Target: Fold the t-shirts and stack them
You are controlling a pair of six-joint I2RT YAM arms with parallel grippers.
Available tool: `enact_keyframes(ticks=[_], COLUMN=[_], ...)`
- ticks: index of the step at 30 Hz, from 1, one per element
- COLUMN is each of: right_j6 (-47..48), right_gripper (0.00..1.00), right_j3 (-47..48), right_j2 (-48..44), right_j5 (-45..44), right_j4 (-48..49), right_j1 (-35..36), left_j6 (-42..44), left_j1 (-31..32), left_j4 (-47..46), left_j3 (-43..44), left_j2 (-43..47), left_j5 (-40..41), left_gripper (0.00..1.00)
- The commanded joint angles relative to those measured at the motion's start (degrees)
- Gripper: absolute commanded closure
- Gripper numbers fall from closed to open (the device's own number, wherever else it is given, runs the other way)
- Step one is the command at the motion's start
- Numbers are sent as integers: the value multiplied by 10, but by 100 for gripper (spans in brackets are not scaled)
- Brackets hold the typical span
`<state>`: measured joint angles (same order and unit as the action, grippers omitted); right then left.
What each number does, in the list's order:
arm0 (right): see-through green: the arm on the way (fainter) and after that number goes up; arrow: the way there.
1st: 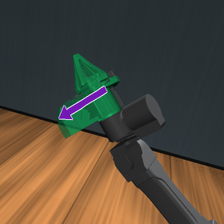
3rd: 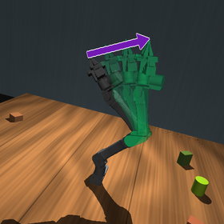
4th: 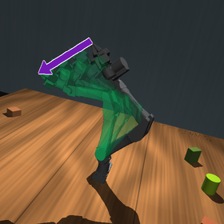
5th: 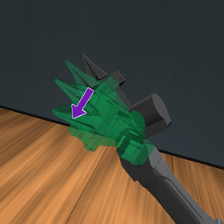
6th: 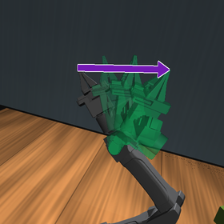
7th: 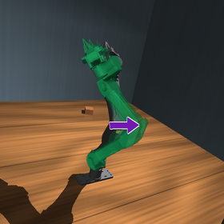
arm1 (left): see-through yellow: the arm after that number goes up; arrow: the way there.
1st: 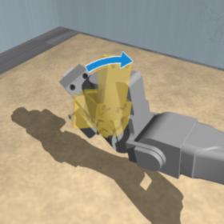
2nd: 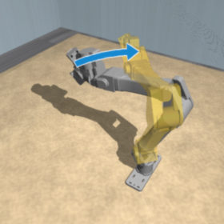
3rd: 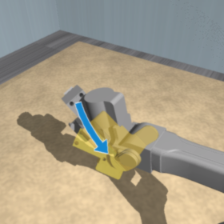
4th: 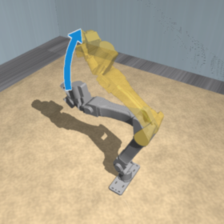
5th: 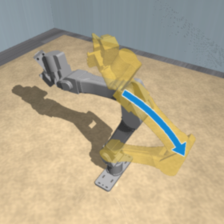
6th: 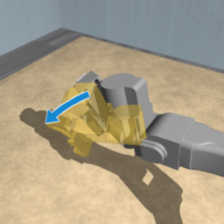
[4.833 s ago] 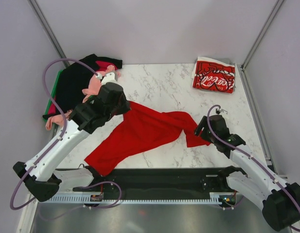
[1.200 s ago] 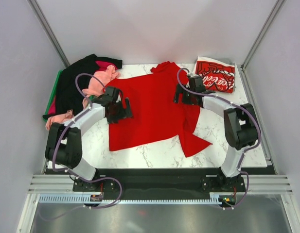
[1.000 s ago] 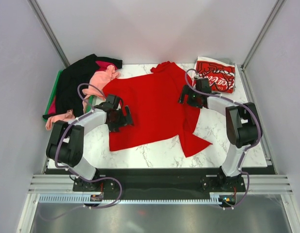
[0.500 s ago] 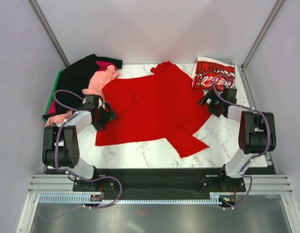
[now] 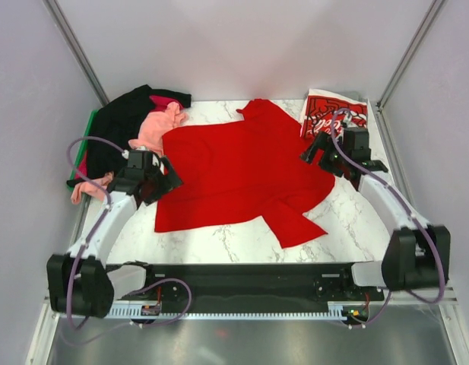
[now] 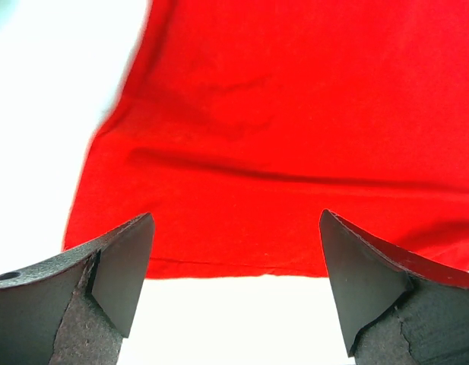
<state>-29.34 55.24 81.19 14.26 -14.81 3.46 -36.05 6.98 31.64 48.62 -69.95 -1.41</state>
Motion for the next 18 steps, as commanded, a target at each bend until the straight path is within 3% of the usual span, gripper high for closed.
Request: enact_keyframes(ticks=[1, 5, 10, 18], right_j6=[-21, -67, -89, -101], right_gripper=[2, 2, 11, 20], right_j3=[-21, -108, -236, -305], right_j2=[-107, -210, -273, -256], right_j5=[-89, -157, -98, -49], right_j4=[-108, -179, -178, -140], right_j1=[-3, -3, -4, -7], left_j6=[-44, -114, -162, -175], left_j1=[-4, -8, -9, -10], left_j4=[48, 52, 47, 26], left_j3=[-31, -113, -205, -234], left_j2=[93, 205, 293, 281], left_j5=[58, 67, 66, 84], left_gripper=[3, 4, 8, 10])
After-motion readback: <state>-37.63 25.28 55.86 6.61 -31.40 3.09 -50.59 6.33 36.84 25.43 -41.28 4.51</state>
